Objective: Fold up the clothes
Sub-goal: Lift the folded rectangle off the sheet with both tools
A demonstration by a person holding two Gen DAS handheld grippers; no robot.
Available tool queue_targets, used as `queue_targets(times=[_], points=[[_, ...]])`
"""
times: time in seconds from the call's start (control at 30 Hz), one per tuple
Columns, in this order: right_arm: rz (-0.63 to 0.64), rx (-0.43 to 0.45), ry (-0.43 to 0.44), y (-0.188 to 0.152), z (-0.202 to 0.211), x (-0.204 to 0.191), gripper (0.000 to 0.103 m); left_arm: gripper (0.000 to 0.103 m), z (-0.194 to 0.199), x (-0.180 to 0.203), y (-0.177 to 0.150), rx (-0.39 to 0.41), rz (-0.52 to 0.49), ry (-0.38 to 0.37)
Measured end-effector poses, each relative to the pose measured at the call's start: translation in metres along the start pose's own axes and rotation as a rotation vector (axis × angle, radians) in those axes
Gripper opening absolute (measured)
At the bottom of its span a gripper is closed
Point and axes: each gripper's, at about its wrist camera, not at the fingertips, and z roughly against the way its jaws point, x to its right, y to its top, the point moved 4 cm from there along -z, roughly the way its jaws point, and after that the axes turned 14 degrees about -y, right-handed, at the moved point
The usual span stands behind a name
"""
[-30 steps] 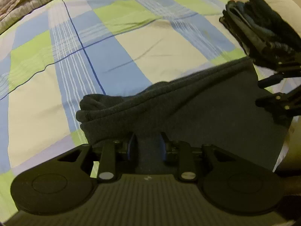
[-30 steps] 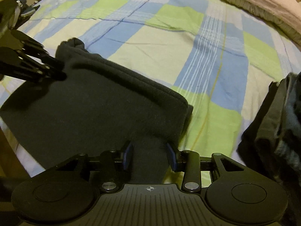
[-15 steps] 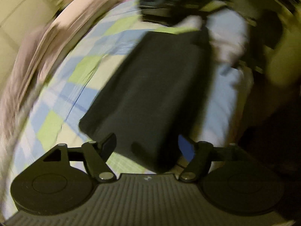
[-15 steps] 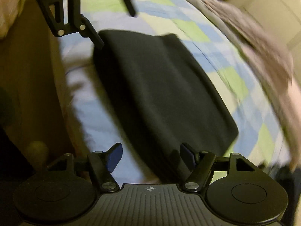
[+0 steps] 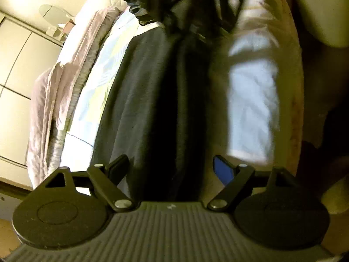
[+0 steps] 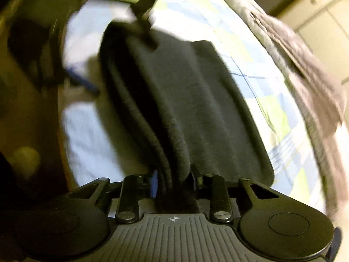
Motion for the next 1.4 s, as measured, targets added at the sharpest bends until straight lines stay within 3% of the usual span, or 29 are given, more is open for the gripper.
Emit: queue_targets(times=[0.1, 0.23, 0.33, 0.43, 0.47, 0.5, 0.63, 0.73, 0.77, 0.8, 0.9, 1.17, 1.4], points=[[-0.045, -0.002, 0.04, 0.005, 0.003, 0.02, 0.027, 0.079, -0.005, -0.009, 0.002, -0.041, -0.012, 0.034], [-0.106, -0.005, 0.094, 0.013, 0.007, 0.047, 0.027, 0.046, -0.003, -0.033, 0.007, -0.073, 0.054, 0.009], [-0.117, 0.009, 0.109, 0.008, 0.013, 0.047, 0.028, 0.035, 0.003, -0.048, 0.009, -0.071, 0.117, -0.03], [-0.116, 0.03, 0.1, -0.001, 0.019, 0.034, 0.047, 0.032, 0.009, -0.065, 0.008, -0.055, 0.197, -0.086], [-0.118, 0.035, 0.09, -0.004, 0.019, 0.028, 0.062, 0.031, 0.01, -0.072, 0.008, -0.047, 0.227, -0.107], [-0.095, 0.047, 0.069, -0.007, 0.019, 0.018, 0.069, 0.031, 0.012, -0.078, 0.008, -0.039, 0.255, -0.129], [0.118, 0.087, -0.052, -0.022, 0.008, -0.022, 0.069, 0.031, 0.014, -0.095, 0.007, -0.019, 0.289, -0.182], [0.173, 0.079, -0.095, -0.028, -0.002, -0.026, 0.068, 0.03, 0.02, -0.096, 0.005, -0.021, 0.271, -0.203], [0.161, 0.073, -0.093, -0.028, -0.003, -0.021, 0.062, 0.029, 0.023, -0.096, 0.006, -0.025, 0.253, -0.2], [0.149, 0.067, -0.091, -0.028, -0.004, -0.017, 0.042, 0.028, 0.026, -0.097, 0.008, -0.029, 0.234, -0.194], [0.08, 0.038, -0.086, -0.021, 0.004, 0.003, 0.028, 0.026, 0.035, -0.098, 0.013, -0.04, 0.174, -0.177], [0.007, 0.049, -0.131, 0.012, 0.096, 0.064, 0.025, 0.025, 0.106, -0.133, 0.037, 0.016, 0.06, -0.107], [-0.099, -0.017, -0.246, 0.012, 0.179, 0.093, 0.025, 0.025, 0.152, -0.157, 0.084, 0.131, -0.123, -0.045]])
